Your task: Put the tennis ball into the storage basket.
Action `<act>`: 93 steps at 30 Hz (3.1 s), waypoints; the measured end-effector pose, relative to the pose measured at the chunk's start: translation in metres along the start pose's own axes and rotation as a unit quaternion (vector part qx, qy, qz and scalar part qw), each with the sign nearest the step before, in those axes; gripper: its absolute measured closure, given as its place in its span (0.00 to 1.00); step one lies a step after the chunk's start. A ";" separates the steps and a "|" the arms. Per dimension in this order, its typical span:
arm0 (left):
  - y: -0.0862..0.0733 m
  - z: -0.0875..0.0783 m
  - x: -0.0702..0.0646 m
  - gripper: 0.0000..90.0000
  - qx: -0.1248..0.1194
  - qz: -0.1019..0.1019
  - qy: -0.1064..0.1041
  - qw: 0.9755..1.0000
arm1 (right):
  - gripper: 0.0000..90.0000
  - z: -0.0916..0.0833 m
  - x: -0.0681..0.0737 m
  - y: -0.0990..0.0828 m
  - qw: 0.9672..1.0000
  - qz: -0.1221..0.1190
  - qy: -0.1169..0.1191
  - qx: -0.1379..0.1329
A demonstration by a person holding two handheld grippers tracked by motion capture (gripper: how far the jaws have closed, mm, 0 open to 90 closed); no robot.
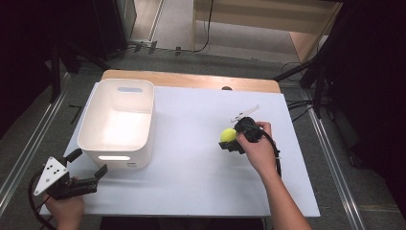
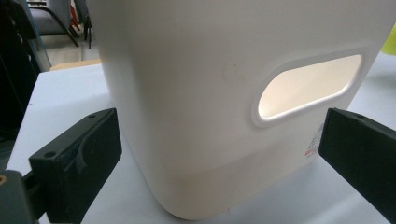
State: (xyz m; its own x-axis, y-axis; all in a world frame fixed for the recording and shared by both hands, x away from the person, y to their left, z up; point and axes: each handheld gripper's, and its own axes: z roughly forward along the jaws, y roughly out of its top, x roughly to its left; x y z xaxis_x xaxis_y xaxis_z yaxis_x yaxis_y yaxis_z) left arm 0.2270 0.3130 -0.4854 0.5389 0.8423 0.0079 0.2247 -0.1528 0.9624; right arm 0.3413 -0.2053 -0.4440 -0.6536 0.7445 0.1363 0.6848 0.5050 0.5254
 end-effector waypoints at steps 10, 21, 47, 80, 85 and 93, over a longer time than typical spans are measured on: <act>0.000 0.000 0.000 0.00 0.003 0.000 0.000 1.000 | 0.26 0.003 0.005 0.008 1.000 -0.013 0.010 0.004; 0.000 0.002 -0.002 0.00 0.006 0.006 0.001 1.000 | 0.26 0.001 0.011 0.020 1.000 -0.024 0.014 0.005; 0.000 0.003 -0.002 0.00 0.006 0.007 0.000 1.000 | 0.26 0.009 0.032 0.044 0.998 -0.054 0.041 0.003; 0.000 0.003 -0.003 0.00 0.005 0.008 0.000 1.000 | 0.26 0.016 0.059 0.074 0.994 -0.086 0.066 -0.004; 0.000 0.003 -0.003 0.00 0.006 0.008 0.001 1.000 | 0.26 0.017 0.061 0.078 0.993 -0.094 0.068 -0.003; 0.000 0.002 -0.002 0.00 0.003 0.009 -0.002 1.000 | 0.26 0.019 0.068 0.088 0.992 -0.104 0.071 -0.005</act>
State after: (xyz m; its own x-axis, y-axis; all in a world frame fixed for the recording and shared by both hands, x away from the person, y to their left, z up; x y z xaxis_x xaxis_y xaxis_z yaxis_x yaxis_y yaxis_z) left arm 0.2278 0.3099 -0.4859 0.5454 0.8379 0.0235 0.2199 -0.1700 0.9606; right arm 0.3628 -0.1022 -0.4042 -0.8194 0.5554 0.1416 0.5283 0.6360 0.5625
